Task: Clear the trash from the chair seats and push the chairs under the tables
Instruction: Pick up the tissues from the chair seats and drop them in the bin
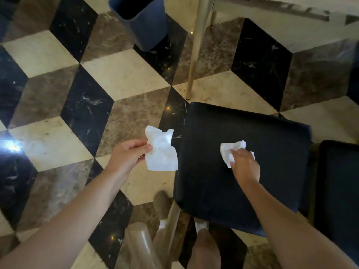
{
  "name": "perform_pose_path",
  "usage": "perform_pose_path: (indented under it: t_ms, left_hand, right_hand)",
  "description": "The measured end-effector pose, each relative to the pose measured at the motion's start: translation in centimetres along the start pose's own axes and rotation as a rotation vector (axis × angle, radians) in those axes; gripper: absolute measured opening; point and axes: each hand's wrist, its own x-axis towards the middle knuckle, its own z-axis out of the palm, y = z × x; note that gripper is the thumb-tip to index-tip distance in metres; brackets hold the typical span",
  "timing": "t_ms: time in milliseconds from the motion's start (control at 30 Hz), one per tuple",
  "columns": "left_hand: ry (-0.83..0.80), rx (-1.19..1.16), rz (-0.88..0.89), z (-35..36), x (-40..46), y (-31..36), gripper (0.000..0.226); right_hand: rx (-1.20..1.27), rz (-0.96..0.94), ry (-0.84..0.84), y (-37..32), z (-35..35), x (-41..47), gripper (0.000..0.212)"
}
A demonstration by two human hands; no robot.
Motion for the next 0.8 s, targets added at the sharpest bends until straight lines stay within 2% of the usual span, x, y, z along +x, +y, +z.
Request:
perform_pose_path:
  t_ms: [100, 267, 433, 567, 633, 700, 800]
  left_hand:
    - [-0.003, -0.029, 0.004, -0.4, -0.2, -0.3, 0.013]
    - [0.002, -0.08, 0.002, -0.8, -1.5, 0.4, 0.015]
    - [0.02, -0.126, 0.006, -2.0, -3.9, 1.4, 0.014]
    - [0.034, -0.181, 0.018, -3.2, -7.0, 2.6, 0.012]
    - [0.042, -0.228, 0.031, -4.2, -8.9, 3.5, 0.011]
    - [0.059, -0.281, 0.037, -5.5, -10.6, 4.4, 0.01]
    - [0.095, -0.349, 0.057, -7.9, -12.8, 5.5, 0.011]
  right_hand:
    - [-0.09, 0.025, -0.027, -0.3, 0.2, 0.4, 0.025]
    - [0.113, 0.033, -0.057, -0.4, -0.5, -0.1, 0.018]
    - [0.153, 0.02, -0.011, -1.5, -3.4, -2.4, 0.019]
    - [0.471, -0.098, 0.11, -3.7, -8.3, -5.1, 0.018]
    - [0.635, -0.081, 0.118, -5.6, -11.6, -6.8, 0.013]
    - [0.649, -0.115, 0.141, -7.8, -15.1, -8.6, 0.016]
    - [0.576, -0.287, 0.282, -11.5, -19.9, -11.3, 0.016]
